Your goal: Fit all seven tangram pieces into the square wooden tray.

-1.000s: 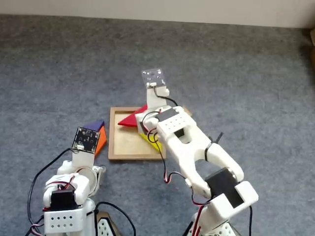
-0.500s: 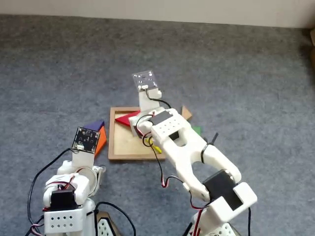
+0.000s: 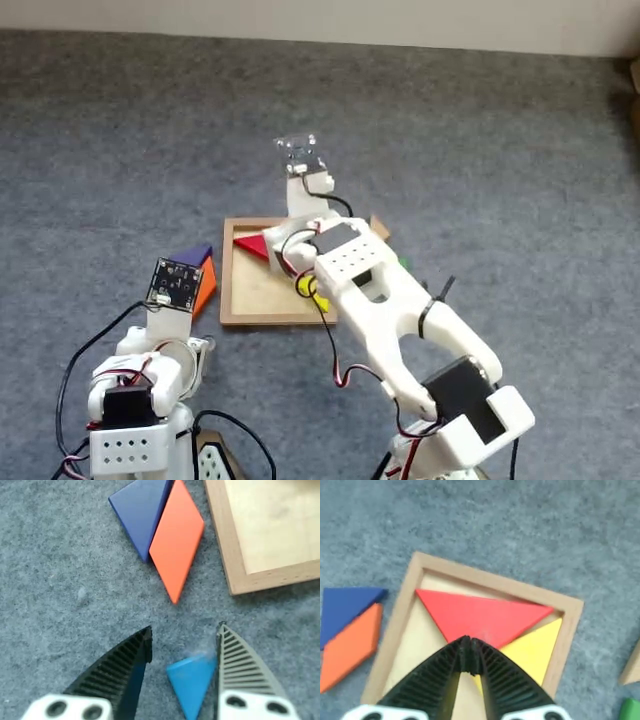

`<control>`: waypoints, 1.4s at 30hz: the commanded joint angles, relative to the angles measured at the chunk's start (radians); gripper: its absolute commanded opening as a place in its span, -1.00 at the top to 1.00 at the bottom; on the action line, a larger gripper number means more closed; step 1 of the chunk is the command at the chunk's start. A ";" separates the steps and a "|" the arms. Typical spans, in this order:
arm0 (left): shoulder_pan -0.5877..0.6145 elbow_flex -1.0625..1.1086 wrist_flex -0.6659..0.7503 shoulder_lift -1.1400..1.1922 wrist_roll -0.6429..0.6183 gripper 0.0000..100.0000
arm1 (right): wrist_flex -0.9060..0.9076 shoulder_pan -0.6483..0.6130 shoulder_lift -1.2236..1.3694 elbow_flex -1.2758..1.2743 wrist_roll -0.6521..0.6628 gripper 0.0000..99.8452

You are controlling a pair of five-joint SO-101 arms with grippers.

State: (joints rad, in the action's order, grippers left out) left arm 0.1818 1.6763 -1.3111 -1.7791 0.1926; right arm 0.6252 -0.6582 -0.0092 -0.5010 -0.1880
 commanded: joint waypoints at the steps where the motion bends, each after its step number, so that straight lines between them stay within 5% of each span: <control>1: 0.005 0.019 -0.006 -0.042 -0.006 0.57 | -0.019 -0.013 -0.056 -0.038 0.006 0.99; 12: 0.005 0.019 -0.006 -0.042 -0.006 0.57 | -0.186 -0.041 0.110 -0.087 0.009 0.99; 19: 0.005 0.019 -0.006 -0.042 -0.006 0.57 | -0.185 -0.041 -0.042 -0.062 0.012 0.99; 32: 0.005 0.019 -0.006 -0.042 -0.006 0.57 | 0.259 0.185 -0.418 -0.074 0.014 0.98; 38: 0.005 0.019 -0.006 -0.042 -0.006 0.57 | 0.397 0.300 -0.354 -0.082 0.012 0.58; 42: 0.005 0.019 -0.006 -0.042 -0.006 0.57 | 0.404 0.338 -0.251 -0.076 0.009 0.52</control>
State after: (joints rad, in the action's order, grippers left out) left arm 0.1818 1.6763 -1.3111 -1.7791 0.1926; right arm 1.0165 -0.3636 -0.3268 -0.6022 -0.1880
